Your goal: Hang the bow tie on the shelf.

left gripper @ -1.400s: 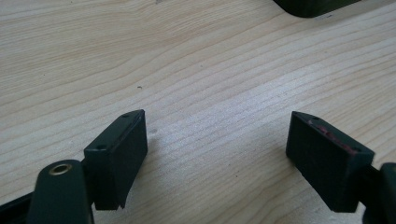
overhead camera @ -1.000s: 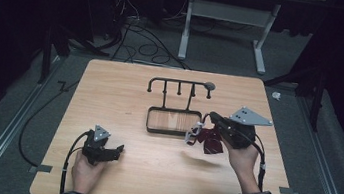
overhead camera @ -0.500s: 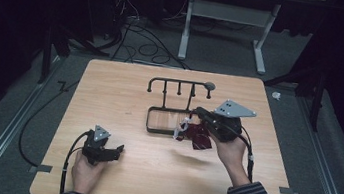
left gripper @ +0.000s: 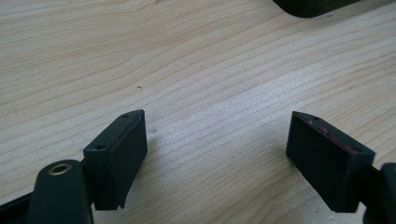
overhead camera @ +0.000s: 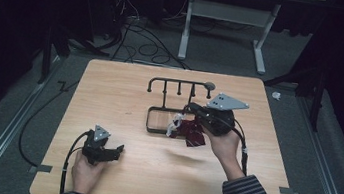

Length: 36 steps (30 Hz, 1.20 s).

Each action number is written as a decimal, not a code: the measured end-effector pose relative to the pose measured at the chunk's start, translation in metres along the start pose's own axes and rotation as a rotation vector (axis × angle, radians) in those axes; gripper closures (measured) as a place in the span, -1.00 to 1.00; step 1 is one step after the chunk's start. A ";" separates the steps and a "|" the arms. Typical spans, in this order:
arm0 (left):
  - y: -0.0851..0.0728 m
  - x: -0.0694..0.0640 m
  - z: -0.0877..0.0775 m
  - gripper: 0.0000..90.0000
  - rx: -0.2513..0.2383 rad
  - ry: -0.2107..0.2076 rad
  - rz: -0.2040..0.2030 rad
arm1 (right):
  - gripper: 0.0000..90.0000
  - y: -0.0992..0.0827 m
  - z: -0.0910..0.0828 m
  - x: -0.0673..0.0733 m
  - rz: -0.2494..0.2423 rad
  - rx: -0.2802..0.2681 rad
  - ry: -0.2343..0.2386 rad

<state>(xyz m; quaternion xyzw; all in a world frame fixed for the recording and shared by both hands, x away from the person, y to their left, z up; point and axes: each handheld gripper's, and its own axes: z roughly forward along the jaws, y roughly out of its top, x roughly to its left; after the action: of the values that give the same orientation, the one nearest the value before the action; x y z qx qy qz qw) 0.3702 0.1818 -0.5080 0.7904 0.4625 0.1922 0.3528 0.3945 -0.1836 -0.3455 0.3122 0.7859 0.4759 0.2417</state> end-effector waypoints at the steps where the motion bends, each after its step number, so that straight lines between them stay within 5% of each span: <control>1: 0.000 0.000 0.000 -0.54 0.000 0.000 0.000 | 1.00 0.001 0.001 0.000 -0.002 -0.001 0.002; 36: 0.000 0.000 0.000 -0.54 0.003 0.000 0.006 | 1.00 0.024 0.039 -0.010 0.049 0.010 0.024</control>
<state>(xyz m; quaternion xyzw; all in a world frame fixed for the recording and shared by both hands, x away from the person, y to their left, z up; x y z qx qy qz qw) 0.3700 0.1817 -0.5078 0.7922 0.4605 0.1923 0.3511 0.4340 -0.1587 -0.3403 0.3267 0.7834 0.4813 0.2190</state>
